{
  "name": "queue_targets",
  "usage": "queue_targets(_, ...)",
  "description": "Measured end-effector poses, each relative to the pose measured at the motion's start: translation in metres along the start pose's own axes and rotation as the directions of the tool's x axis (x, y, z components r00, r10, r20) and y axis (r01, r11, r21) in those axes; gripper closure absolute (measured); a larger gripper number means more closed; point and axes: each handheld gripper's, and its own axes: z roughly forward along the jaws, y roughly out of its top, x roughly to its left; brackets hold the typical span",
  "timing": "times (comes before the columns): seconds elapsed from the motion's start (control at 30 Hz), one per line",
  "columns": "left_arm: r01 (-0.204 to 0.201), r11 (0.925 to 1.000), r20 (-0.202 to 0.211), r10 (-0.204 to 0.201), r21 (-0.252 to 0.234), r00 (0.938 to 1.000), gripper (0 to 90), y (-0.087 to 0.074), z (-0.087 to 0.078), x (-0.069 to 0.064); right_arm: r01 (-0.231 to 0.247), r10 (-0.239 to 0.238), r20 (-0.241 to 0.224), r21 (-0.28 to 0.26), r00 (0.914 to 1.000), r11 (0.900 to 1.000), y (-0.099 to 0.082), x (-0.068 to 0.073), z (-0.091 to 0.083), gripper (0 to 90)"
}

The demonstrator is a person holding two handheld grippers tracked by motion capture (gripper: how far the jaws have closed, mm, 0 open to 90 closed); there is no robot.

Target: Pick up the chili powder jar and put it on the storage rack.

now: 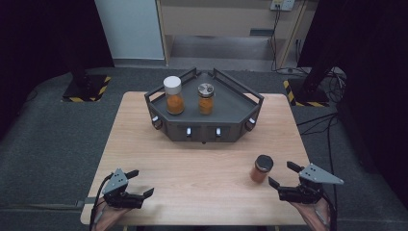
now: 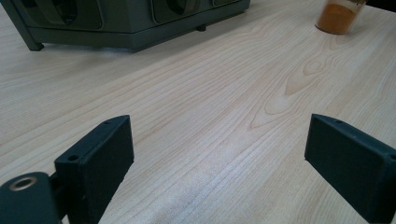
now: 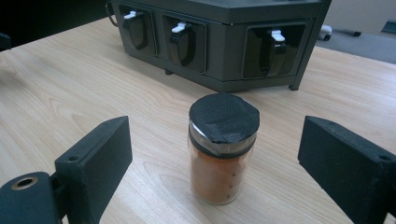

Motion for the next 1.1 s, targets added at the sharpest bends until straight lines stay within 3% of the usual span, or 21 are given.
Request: queue_targets(1.1, 0.001, 1.0000, -0.006, -0.001, 0.008, 1.0000, 7.2, 0.001, 0.000, -0.001, -0.011, 0.014, -0.022, 0.099, 0.9997, 0.9950, 0.013, -0.016, 0.045, 11.2)
